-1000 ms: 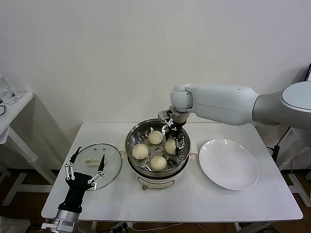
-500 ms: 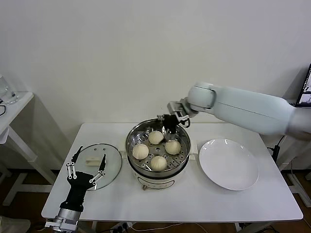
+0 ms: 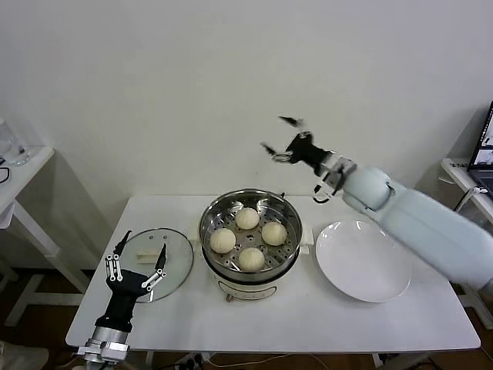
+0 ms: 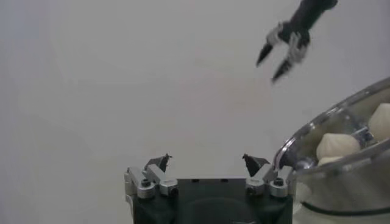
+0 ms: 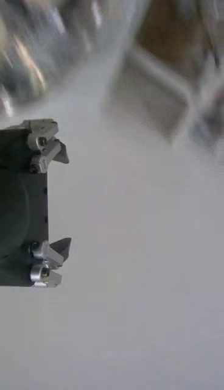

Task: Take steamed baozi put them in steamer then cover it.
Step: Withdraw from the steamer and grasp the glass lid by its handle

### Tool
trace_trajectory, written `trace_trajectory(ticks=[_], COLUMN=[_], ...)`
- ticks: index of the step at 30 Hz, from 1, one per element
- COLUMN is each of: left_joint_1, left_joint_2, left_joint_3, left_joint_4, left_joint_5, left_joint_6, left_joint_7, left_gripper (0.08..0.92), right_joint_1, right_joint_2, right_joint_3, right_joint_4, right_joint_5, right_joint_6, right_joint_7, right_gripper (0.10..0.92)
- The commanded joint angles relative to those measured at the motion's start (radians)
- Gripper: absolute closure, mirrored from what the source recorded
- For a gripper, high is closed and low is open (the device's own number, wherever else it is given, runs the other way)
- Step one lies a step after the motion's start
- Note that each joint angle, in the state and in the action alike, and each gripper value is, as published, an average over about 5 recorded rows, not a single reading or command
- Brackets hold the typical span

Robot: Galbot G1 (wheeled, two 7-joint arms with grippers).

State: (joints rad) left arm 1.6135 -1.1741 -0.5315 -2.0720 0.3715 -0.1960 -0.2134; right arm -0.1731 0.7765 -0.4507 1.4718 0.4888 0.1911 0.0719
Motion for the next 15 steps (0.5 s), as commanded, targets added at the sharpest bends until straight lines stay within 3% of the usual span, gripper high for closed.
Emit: trace_trajectory(ticks=[1,10,15], left_joint_1=[-0.038,-0.132,-0.199], left_joint_2=[-0.004,-0.011,-0.017], left_joint_3=[-0.016,-0.083,-0.063], left_joint_4=[0.119,0.425,0.587], left_joint_5=[0.216,0.742,0.859], left_joint_6=[0.000,-0.013,-0.022], left_joint_7=[-0.010,-0.087,-0.169], left_gripper=[0.177,0.177,0.177], right_joint_1=[-0.754,-1.104,-1.192], right_joint_2=[0.101,0.303,0.371], right_joint_3=[0.835,1.100,1.116], right_joint_4=[0.038,0.078,0.090], right_joint_5=[-0.113,-0.151,-0.168], right_joint_6=[0.156,0.244,0.279], right_joint_7=[0.219,0.151,0.131], right_gripper=[0.203,0.203,0.203])
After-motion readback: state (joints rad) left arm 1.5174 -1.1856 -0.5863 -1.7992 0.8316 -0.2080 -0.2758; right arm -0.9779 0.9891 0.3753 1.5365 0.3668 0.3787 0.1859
